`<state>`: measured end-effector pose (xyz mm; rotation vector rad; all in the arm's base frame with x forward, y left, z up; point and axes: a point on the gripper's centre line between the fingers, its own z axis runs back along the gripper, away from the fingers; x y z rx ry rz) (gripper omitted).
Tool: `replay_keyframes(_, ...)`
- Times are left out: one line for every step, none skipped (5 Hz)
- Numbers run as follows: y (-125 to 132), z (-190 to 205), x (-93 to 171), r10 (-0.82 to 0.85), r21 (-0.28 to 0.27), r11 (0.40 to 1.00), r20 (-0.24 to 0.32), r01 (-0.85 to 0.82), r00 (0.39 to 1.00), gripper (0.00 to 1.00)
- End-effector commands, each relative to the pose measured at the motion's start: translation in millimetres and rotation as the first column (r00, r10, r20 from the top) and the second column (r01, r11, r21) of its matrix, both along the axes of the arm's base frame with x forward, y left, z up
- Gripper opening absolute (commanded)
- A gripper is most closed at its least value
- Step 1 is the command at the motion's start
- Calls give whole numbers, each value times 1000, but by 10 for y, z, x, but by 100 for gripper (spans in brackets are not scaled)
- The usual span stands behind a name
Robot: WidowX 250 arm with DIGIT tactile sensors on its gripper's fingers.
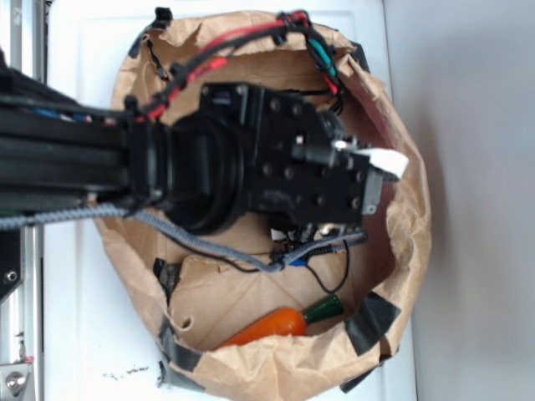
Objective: Grab the gray animal.
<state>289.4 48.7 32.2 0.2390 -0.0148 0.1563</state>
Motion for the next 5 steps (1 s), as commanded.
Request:
replay_keyframes(30,253,-1,33,-47,998,55,-30,998,0)
replay_keyframes(11,545,-21,45,-118,992,71,-36,996,0)
replay_keyframes(-15,934,-94,31,-221,975,91,-10,995,0)
replay_keyframes(21,1159,-166,24,-285,958,108,8,994,0)
replay_keyframes(32,1175,-198,5,-278,960,106,25,994,0)
